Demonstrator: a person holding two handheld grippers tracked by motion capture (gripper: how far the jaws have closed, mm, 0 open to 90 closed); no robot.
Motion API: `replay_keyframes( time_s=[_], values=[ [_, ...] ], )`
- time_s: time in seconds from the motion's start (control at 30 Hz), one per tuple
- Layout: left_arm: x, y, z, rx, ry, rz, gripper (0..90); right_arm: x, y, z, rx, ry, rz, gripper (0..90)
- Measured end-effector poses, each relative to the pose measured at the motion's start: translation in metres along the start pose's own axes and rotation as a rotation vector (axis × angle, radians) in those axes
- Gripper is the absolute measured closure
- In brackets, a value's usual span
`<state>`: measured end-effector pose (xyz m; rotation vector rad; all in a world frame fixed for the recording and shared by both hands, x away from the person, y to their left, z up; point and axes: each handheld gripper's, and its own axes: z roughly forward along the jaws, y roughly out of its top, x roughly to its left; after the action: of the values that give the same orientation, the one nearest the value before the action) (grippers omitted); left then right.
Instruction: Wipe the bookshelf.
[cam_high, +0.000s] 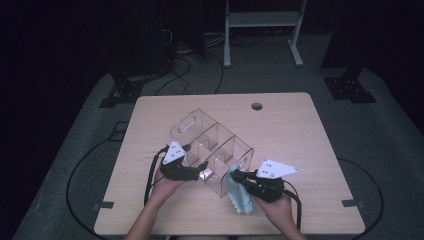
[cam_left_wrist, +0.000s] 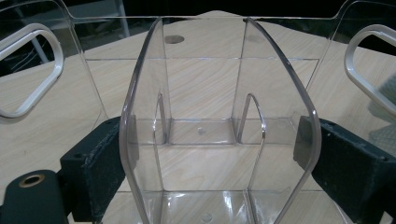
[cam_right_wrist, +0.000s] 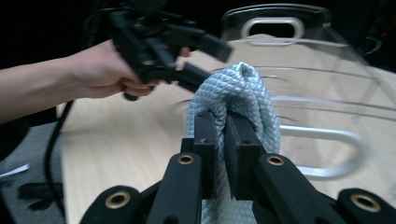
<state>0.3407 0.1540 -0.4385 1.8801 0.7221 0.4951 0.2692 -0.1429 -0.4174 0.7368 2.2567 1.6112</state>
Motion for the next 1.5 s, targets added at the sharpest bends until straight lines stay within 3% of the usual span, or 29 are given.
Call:
replay_keyframes(
  time_s=[0.1, 0.3, 0.47, 0.57, 0.7, 0.77, 0.9, 1.0, 1.1, 1.17, 1.23, 1.4, 1.5],
  values=[
    [0.002, 0.0, -0.001, 0.006, -0.005, 0.005, 9.9, 0.009, -0.002, 0.006, 0.015, 0.023, -0.019, 83.4],
    [-0.001, 0.0, 0.001, -0.001, 0.006, -0.003, 9.8, -0.003, -0.005, 0.0, -0.003, -0.004, 0.007, 83.4],
    [0.001, 0.0, 0.0, 0.002, 0.005, -0.003, 9.7, 0.015, -0.008, 0.011, 0.025, 0.034, -0.018, 83.3],
    [0.001, -0.001, -0.001, 0.002, 0.003, 0.002, 9.7, 0.016, -0.009, 0.013, 0.034, 0.048, -0.021, 83.4],
    [0.001, 0.0, 0.0, -0.003, 0.007, 0.003, 9.7, 0.005, -0.009, 0.007, 0.028, 0.015, -0.004, 83.4],
    [0.001, 0.0, 0.0, -0.001, 0.009, 0.003, 9.6, 0.007, -0.01, 0.008, 0.024, 0.006, -0.01, 83.3],
    [0.002, -0.001, -0.001, 0.001, 0.006, -0.006, 9.6, 0.019, -0.016, 0.018, 0.044, 0.043, -0.022, 83.3],
    [0.003, -0.001, -0.001, -0.002, 0.002, -0.004, 9.7, 0.018, -0.018, 0.021, 0.062, 0.049, -0.026, 83.4],
    [0.002, -0.001, -0.001, -0.004, 0.003, -0.004, 9.8, 0.01, -0.022, 0.019, 0.072, 0.005, -0.024, 83.4],
    [0.002, -0.001, -0.001, -0.006, 0.005, -0.001, 9.7, 0.003, -0.027, 0.019, 0.082, -0.012, 0.003, 83.3],
    [0.002, 0.0, -0.001, -0.003, 0.008, -0.002, 9.5, 0.004, -0.031, 0.021, 0.08, 0.0, 0.028, 83.3],
    [0.005, -0.002, -0.002, -0.001, 0.004, -0.003, 9.7, 0.019, -0.029, 0.029, 0.082, 0.061, -0.012, 83.3],
    [0.004, -0.002, -0.002, -0.004, 0.003, -0.005, 9.8, 0.013, -0.03, 0.027, 0.084, 0.05, -0.014, 83.4]
  ],
)
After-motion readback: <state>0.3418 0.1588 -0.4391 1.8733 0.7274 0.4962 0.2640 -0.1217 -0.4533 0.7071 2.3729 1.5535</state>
